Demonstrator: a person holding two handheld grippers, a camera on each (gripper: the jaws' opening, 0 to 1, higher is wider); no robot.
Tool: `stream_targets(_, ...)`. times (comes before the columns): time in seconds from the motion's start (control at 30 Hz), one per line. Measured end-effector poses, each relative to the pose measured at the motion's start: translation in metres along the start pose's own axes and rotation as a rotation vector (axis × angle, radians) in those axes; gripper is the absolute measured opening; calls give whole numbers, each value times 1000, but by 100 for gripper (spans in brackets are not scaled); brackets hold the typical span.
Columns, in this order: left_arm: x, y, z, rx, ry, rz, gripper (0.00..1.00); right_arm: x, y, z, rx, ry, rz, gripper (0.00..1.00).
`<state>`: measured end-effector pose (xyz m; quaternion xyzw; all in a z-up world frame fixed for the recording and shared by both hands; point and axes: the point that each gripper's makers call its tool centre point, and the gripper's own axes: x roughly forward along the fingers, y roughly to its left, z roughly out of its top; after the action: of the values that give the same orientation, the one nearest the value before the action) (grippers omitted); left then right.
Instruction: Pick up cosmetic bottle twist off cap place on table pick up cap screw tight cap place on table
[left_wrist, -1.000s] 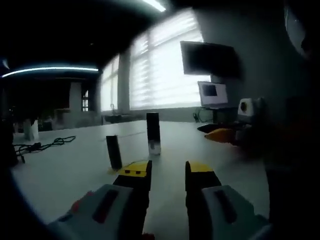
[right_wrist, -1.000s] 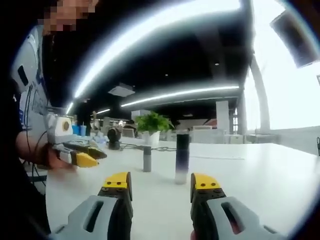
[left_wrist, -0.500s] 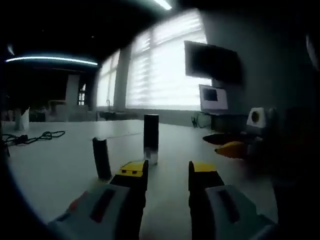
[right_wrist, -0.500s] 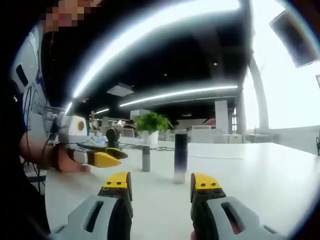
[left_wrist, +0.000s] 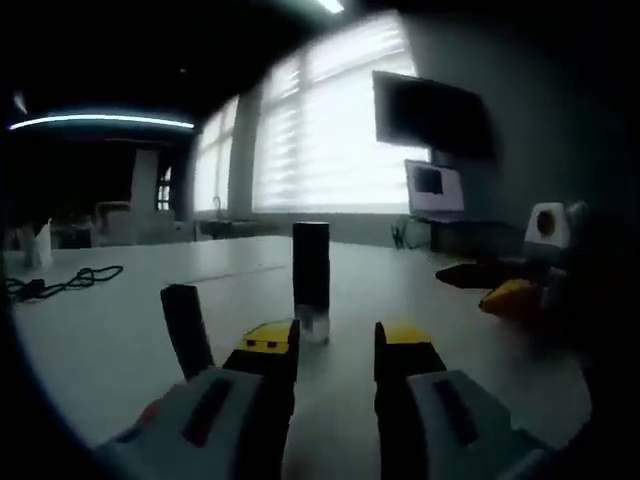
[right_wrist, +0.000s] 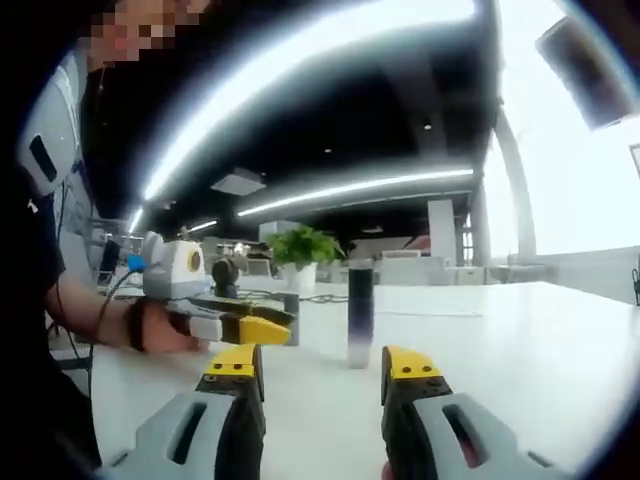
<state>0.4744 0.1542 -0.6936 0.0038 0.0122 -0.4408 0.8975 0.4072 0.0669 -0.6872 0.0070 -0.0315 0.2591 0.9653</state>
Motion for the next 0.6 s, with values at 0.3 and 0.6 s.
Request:
stream_targets(0.3,22,16,-3,-17,19,46,20,1,-1,-2,-7,11,-3,40)
stream_targets(0.6,46,18,0,-16,6,72,21,1,-2,-2,-4,11,-9,40)
